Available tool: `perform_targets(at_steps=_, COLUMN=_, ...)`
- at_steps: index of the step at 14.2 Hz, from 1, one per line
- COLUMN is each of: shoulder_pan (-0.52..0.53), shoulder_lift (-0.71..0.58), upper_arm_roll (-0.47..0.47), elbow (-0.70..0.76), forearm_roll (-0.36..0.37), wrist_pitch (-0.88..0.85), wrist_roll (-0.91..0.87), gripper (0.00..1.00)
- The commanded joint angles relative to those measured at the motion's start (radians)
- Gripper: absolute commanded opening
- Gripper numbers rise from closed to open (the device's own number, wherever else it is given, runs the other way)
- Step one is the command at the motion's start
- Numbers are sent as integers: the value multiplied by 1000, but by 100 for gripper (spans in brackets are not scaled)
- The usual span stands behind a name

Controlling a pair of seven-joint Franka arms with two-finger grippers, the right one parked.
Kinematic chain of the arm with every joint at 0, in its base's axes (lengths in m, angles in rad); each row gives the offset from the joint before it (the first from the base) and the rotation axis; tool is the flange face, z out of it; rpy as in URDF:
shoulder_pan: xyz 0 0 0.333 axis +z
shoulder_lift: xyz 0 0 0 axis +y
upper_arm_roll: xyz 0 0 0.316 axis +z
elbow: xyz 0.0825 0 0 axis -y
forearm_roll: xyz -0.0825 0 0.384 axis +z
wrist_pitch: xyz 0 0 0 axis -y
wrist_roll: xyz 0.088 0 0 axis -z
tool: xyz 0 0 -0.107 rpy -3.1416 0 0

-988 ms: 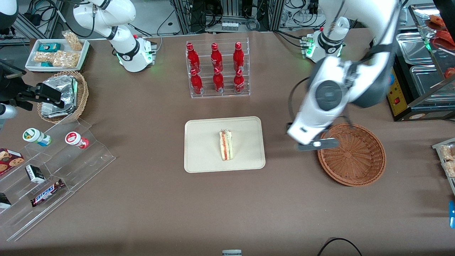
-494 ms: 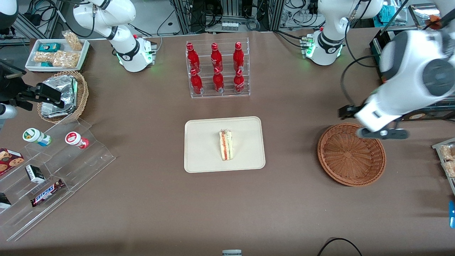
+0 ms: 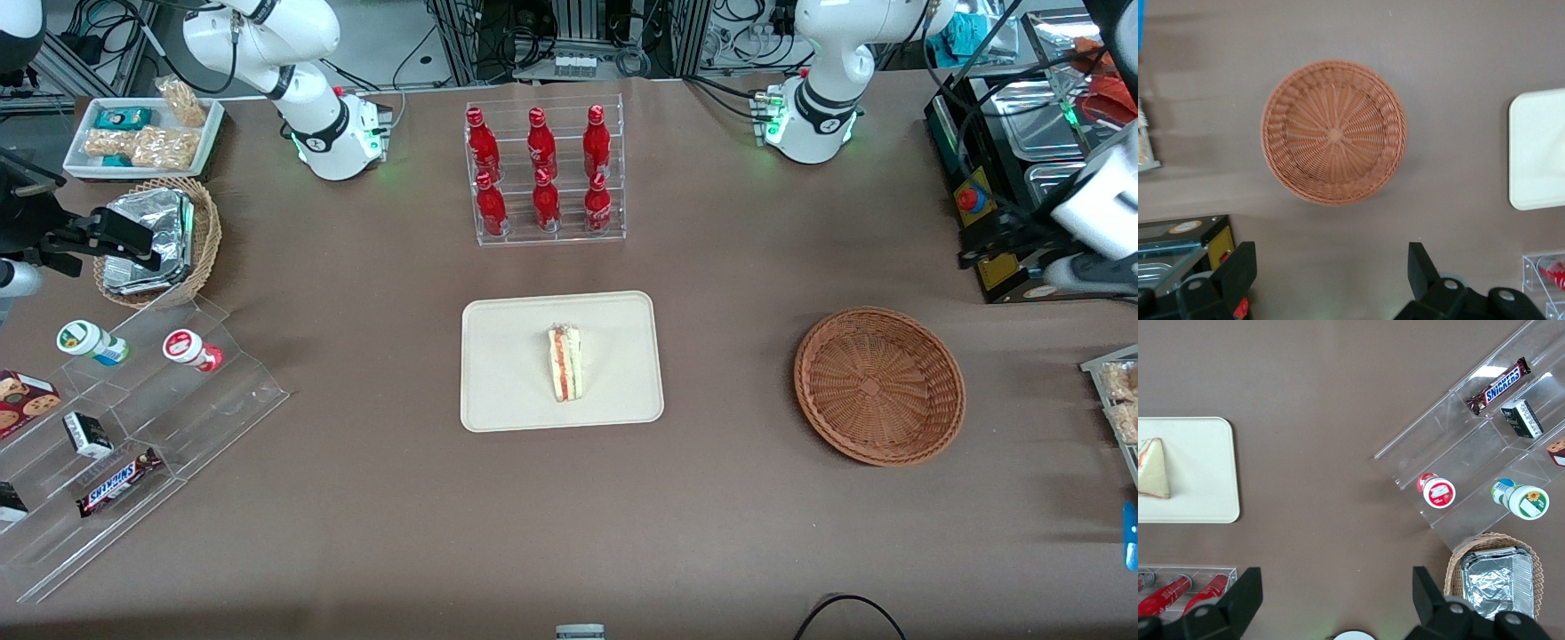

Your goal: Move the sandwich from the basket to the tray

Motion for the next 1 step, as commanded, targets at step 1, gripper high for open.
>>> perform_targets(at_steps=1, shoulder_pan=19, shoulder_lift=3, upper_arm_roll=-16, elbow=23, forearm_roll=10, wrist_pitch=-19, wrist_roll=12, gripper=100)
